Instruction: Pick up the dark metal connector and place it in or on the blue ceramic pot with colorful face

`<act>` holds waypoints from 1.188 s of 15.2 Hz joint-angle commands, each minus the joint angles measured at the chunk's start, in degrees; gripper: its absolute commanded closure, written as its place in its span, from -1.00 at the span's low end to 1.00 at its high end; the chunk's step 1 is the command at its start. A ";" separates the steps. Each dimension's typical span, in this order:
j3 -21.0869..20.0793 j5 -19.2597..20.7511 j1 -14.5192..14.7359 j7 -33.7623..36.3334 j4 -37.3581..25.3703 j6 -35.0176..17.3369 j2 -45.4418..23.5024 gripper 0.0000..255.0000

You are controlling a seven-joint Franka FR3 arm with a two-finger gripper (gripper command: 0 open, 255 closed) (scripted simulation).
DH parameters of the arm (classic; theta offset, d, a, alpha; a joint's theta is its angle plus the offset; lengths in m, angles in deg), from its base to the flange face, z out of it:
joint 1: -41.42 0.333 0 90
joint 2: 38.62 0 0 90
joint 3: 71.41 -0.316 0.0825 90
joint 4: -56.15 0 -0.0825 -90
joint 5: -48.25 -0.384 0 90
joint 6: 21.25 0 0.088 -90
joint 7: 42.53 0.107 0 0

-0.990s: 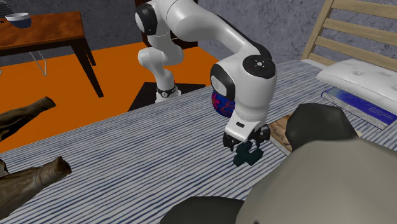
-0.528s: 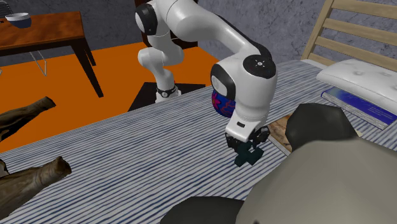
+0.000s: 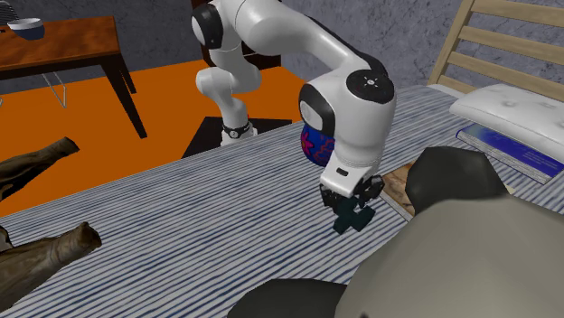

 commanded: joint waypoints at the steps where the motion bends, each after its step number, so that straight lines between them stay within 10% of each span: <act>1: -0.08 -0.09 0.04 0.14 -1.01 1.39 0.38 1.00; 18: -0.49 -0.29 0.56 1.18 -12.66 13.92 1.41 1.00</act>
